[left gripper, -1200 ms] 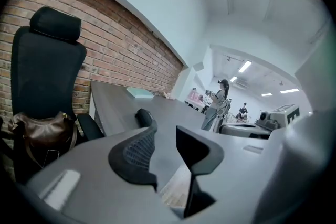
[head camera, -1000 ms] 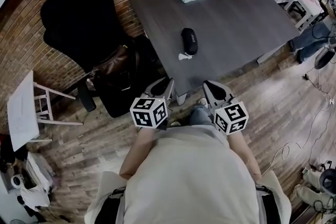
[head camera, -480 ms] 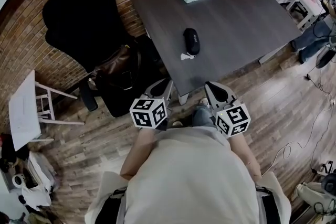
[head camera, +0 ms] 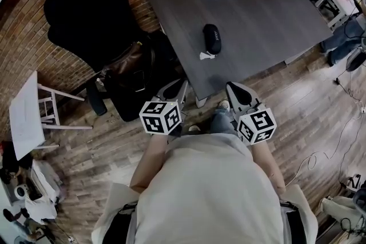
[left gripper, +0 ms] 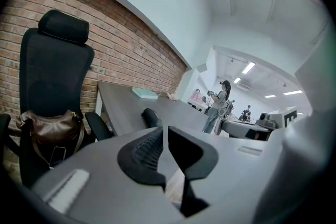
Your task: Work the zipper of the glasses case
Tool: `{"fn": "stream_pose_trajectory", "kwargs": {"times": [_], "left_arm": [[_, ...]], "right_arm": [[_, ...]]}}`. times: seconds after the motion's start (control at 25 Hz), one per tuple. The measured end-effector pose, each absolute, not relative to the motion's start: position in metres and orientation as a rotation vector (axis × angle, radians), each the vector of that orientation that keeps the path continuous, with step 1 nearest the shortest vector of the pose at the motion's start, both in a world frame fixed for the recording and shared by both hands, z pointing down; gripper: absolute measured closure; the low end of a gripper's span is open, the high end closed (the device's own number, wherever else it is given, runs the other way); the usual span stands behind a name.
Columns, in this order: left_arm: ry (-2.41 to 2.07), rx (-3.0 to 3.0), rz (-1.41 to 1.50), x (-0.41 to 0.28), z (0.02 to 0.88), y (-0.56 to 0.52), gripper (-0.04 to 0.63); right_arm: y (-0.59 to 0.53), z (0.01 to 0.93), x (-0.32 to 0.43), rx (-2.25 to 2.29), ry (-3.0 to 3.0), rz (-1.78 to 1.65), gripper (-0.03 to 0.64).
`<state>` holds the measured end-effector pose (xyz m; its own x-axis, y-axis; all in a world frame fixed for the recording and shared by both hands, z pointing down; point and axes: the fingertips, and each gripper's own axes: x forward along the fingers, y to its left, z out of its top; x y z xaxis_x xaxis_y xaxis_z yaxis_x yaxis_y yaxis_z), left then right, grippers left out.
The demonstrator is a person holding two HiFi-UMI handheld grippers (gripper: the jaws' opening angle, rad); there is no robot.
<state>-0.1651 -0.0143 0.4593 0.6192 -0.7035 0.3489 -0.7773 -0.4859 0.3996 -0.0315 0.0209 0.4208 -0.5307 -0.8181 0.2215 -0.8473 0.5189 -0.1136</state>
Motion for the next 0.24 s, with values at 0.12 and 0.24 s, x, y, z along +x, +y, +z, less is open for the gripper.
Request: {"fn": "stream_pose_trajectory", "kwargs": {"times": [0.12,0.24], "left_arm": [[-1.163,2.319,0.19,-0.1661,0.4608,-0.0159,0.56],[-1.165,2.321,0.194,-0.1667,0.4625,-0.018,0.563]], "right_arm": [[0.0171,0.4206,-0.0314,1.441,-2.618,0.312,0.615],[0.0133,0.4201,-0.0308,1.445,-2.623,0.306,0.615]]}}
